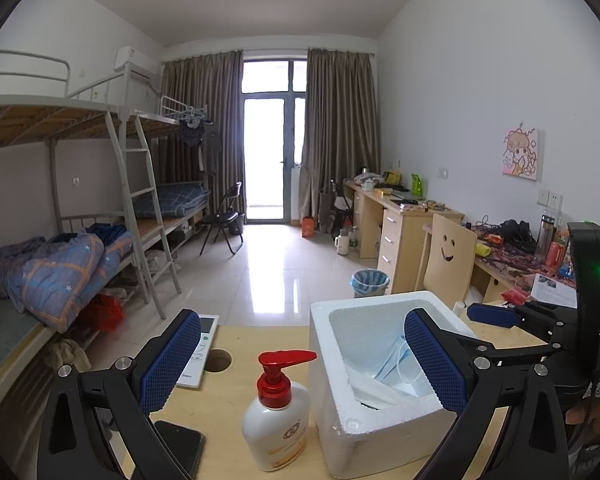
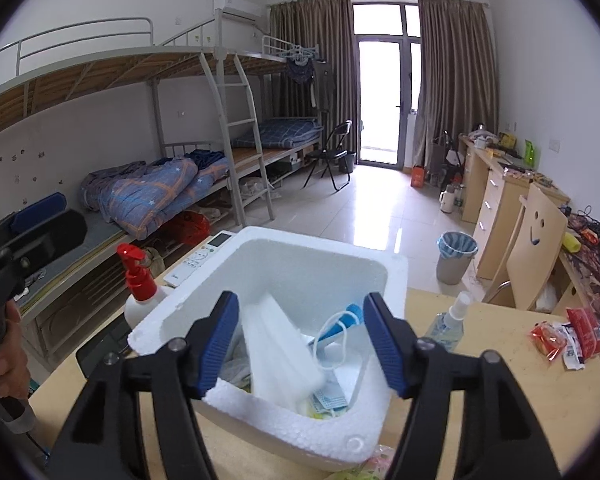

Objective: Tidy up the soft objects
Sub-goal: 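Lower the white cloth into the foam box and open the right tool, then withdraw both tools from the box back over the table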

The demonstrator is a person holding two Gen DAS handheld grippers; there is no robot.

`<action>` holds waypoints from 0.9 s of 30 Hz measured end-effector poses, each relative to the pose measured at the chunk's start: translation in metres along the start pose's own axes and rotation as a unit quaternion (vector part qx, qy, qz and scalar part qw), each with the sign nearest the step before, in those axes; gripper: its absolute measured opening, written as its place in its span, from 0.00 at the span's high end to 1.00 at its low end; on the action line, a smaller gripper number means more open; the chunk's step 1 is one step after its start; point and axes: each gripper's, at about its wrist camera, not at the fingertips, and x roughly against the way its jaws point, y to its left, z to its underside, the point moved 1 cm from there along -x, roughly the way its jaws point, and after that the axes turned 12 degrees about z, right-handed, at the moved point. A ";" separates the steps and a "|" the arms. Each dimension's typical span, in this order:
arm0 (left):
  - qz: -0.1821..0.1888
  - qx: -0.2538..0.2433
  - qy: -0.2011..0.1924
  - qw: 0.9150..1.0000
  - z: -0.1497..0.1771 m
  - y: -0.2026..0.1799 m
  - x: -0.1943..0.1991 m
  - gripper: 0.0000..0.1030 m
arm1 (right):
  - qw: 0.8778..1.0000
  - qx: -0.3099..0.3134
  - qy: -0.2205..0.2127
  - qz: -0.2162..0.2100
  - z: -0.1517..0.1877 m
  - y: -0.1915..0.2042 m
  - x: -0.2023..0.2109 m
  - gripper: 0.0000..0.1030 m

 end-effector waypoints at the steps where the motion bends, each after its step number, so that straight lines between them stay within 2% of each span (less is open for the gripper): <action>1: 0.000 0.000 0.001 1.000 0.000 0.000 0.000 0.01 | 1.000 0.001 -0.001 0.001 0.000 0.000 0.002 0.33; 7: 0.002 -0.002 -0.001 1.000 -0.003 -0.008 0.003 0.01 | 1.000 -0.004 -0.013 0.006 0.000 -0.003 0.020 0.31; 8: 0.003 -0.003 -0.002 1.000 -0.004 -0.010 0.005 0.01 | 1.000 -0.004 -0.016 0.010 -0.001 -0.004 0.025 0.29; 10: 0.003 -0.006 -0.005 1.000 -0.005 -0.016 0.010 0.01 | 0.999 -0.007 -0.028 0.021 -0.002 -0.004 0.034 0.14; 13: 0.006 -0.009 -0.009 1.000 -0.005 -0.022 0.017 0.01 | 0.998 -0.010 -0.045 0.034 -0.002 -0.005 0.049 0.04; 22: 0.015 -0.011 -0.007 1.000 0.000 -0.039 0.037 0.01 | 0.997 0.001 -0.058 0.045 0.005 -0.002 0.077 0.01; 27: 0.020 -0.014 -0.021 0.999 -0.003 -0.050 0.056 0.01 | 0.996 -0.005 -0.078 0.049 0.005 -0.009 0.102 0.01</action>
